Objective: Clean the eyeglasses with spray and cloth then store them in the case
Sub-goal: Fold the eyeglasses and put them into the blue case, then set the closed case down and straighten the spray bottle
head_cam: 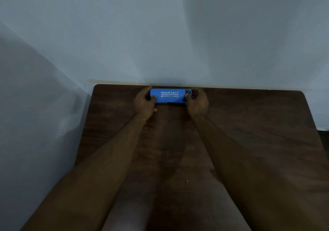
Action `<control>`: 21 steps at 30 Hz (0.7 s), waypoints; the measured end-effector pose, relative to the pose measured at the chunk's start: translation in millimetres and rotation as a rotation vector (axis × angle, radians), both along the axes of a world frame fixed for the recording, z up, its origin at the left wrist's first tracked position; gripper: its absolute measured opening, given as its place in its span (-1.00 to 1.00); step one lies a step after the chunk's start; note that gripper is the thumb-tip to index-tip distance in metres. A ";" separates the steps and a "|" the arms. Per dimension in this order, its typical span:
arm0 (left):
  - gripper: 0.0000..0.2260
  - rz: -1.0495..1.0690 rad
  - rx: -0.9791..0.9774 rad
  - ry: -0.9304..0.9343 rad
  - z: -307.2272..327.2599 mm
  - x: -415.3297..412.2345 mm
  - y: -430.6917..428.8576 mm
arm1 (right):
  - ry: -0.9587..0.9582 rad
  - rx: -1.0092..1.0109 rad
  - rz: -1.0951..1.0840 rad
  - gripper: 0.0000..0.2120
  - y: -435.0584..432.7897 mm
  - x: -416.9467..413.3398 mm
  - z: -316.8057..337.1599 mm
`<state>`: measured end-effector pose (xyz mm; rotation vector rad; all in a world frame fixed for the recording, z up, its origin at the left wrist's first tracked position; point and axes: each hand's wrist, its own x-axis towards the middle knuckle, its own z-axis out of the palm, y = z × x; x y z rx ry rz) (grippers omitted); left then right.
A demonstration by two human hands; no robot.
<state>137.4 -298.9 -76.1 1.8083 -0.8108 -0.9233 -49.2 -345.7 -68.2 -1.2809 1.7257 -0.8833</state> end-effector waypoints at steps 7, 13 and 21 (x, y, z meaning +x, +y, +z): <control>-0.56 0.003 0.009 -0.063 -4.9 -2.6 0.6 | 0.013 0.020 0.014 -0.67 0.1 -0.7 -0.1; -0.43 -0.017 0.050 -0.161 -3.9 0.6 6.2 | 0.022 0.012 -0.014 -0.60 3.9 -2.1 3.6; -0.41 0.000 -0.129 -0.461 15.3 -48.5 73.1 | 0.082 -0.176 0.016 -0.41 63.9 -15.3 44.6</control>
